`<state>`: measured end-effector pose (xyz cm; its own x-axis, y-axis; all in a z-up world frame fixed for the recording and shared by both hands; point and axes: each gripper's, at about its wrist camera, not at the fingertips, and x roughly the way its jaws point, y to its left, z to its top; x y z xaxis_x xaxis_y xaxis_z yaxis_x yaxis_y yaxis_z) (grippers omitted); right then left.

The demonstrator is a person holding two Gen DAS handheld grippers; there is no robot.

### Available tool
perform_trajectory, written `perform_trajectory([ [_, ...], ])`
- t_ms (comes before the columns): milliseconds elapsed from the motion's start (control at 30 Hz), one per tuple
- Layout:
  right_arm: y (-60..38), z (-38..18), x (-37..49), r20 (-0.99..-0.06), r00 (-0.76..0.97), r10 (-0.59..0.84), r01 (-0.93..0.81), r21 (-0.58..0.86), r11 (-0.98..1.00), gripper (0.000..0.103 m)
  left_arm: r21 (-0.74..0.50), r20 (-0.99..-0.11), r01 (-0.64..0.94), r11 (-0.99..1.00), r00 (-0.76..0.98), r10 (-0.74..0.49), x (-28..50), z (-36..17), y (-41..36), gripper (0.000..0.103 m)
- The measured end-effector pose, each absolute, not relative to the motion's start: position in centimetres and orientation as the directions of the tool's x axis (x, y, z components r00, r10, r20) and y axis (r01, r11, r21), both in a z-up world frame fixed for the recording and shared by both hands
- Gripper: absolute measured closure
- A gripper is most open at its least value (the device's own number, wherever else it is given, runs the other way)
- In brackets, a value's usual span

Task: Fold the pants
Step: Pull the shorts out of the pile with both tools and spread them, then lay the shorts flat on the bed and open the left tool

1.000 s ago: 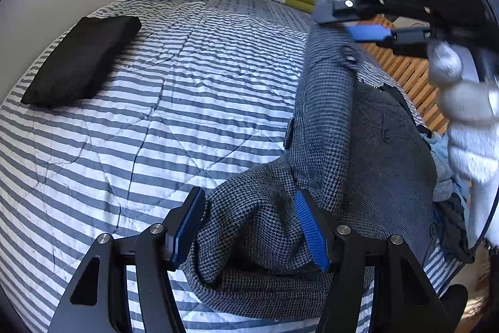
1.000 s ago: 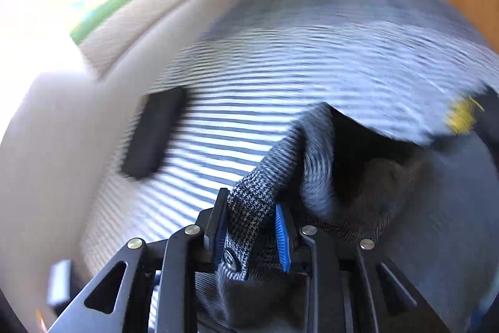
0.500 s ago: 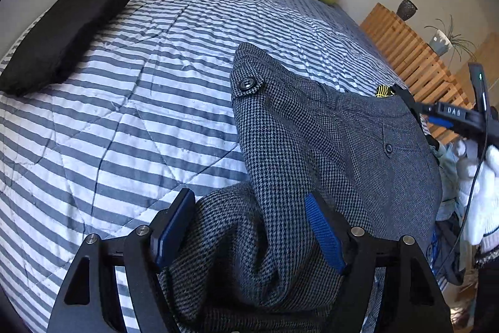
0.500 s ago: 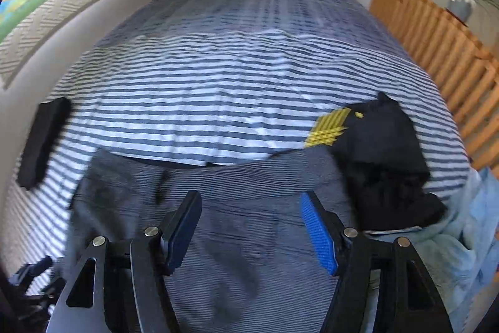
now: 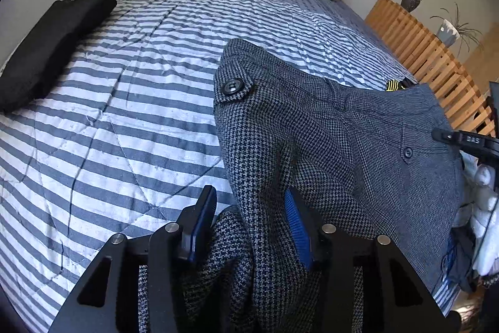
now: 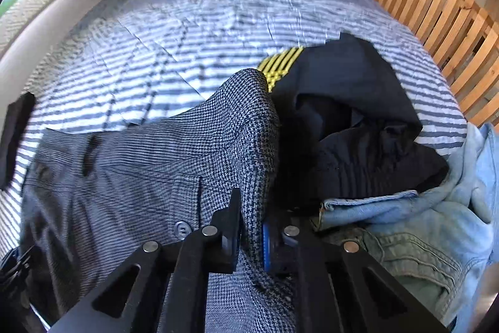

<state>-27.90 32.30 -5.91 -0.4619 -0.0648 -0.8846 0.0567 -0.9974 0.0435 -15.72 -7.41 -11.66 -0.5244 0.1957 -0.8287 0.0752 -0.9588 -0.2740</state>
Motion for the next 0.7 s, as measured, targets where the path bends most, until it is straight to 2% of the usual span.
perform_trajectory([
  [133,32.7,-1.9,-23.5,-0.848,-0.492,-0.196,0.107,0.164,-0.981,0.095,-0.331,-0.821,0.117,-0.937,-0.525,0.224,-15.0,-10.9,-9.6,0.051],
  [233,30.4,0.5,-20.6,-0.830,-0.498,-0.252,0.193,0.177,-0.965,0.095,-0.340,-0.799,0.128,-0.932,-0.562,0.214,-13.6,-9.3,-11.3,0.051],
  [500,15.3,3.5,-17.1,-0.812,-0.395,-0.430,0.453,0.235,-0.860,0.096,-0.387,-0.735,0.196,-0.901,-0.656,0.173,-9.7,-5.9,-18.1,0.050],
  [700,1.3,3.1,-17.6,-0.805,-0.271,-0.528,0.541,0.326,-0.775,0.096,-0.419,-0.725,0.292,-0.860,-0.677,0.124,-6.1,-6.0,-24.9,0.050],
])
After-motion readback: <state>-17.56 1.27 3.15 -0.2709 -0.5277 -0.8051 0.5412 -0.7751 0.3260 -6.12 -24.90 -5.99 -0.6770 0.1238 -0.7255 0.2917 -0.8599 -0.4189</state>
